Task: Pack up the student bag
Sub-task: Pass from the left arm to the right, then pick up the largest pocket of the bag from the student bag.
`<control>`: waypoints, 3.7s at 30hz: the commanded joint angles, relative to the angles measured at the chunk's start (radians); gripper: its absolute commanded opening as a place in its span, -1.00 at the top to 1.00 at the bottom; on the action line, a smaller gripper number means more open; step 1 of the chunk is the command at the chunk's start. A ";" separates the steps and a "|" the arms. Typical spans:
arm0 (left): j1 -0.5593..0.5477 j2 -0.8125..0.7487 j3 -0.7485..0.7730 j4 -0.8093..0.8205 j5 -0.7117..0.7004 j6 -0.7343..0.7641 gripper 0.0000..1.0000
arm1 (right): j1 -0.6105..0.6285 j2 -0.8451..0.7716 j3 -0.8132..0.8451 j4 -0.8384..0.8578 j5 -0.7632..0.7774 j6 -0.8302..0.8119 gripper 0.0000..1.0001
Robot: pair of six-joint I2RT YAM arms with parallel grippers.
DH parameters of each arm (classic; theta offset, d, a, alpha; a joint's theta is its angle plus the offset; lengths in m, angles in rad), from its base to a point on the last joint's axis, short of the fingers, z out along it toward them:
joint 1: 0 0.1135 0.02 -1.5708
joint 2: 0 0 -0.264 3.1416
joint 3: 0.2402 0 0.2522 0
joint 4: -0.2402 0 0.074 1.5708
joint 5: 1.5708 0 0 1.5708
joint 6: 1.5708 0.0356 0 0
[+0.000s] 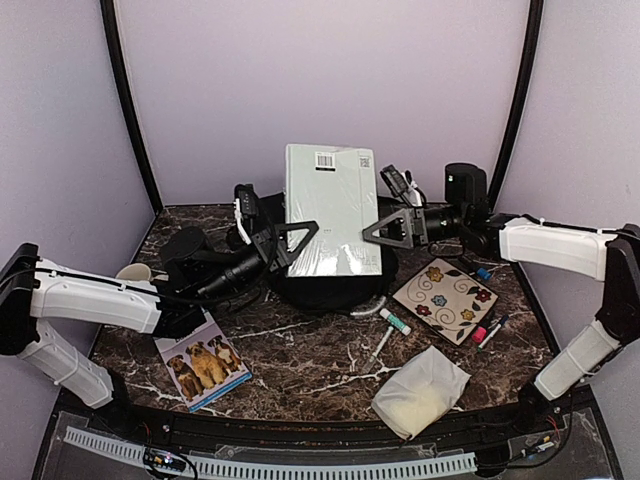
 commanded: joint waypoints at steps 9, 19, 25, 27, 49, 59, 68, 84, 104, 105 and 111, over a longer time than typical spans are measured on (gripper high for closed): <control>0.046 0.048 0.003 0.275 0.066 -0.093 1.00 | 0.015 -0.010 -0.049 0.216 -0.058 0.156 -0.14; 0.048 0.129 0.031 0.347 0.086 -0.156 1.00 | 0.020 0.052 0.030 0.278 0.006 0.279 -0.07; 0.048 0.180 0.032 0.405 0.068 -0.192 1.00 | 0.020 0.051 0.021 0.302 0.031 0.298 0.10; 0.048 0.186 0.028 0.412 0.060 -0.197 1.00 | 0.019 0.043 0.012 0.305 0.037 0.300 0.14; 0.054 0.063 0.311 -0.824 -0.224 0.389 -0.30 | -0.239 -0.129 -0.003 0.019 0.102 0.082 1.00; -0.033 0.457 0.837 -1.346 -0.368 0.775 -0.10 | -0.401 -0.299 0.028 -0.533 0.283 -0.443 1.00; -0.035 0.725 1.082 -1.486 -0.247 0.789 -0.37 | -0.529 -0.446 -0.127 -0.511 0.268 -0.413 1.00; 0.034 0.912 1.310 -1.632 -0.039 0.765 -0.37 | -0.560 -0.429 -0.186 -0.417 0.243 -0.331 1.00; 0.050 1.021 1.476 -1.774 -0.298 0.876 0.69 | -0.563 -0.423 -0.196 -0.392 0.222 -0.321 1.00; 0.051 1.019 1.491 -1.793 -0.325 0.869 0.86 | -0.563 -0.419 -0.194 -0.394 0.224 -0.321 1.00; 0.060 0.926 1.480 -1.848 -0.444 0.851 1.00 | -0.550 -0.373 -0.092 -0.484 0.244 -0.366 1.00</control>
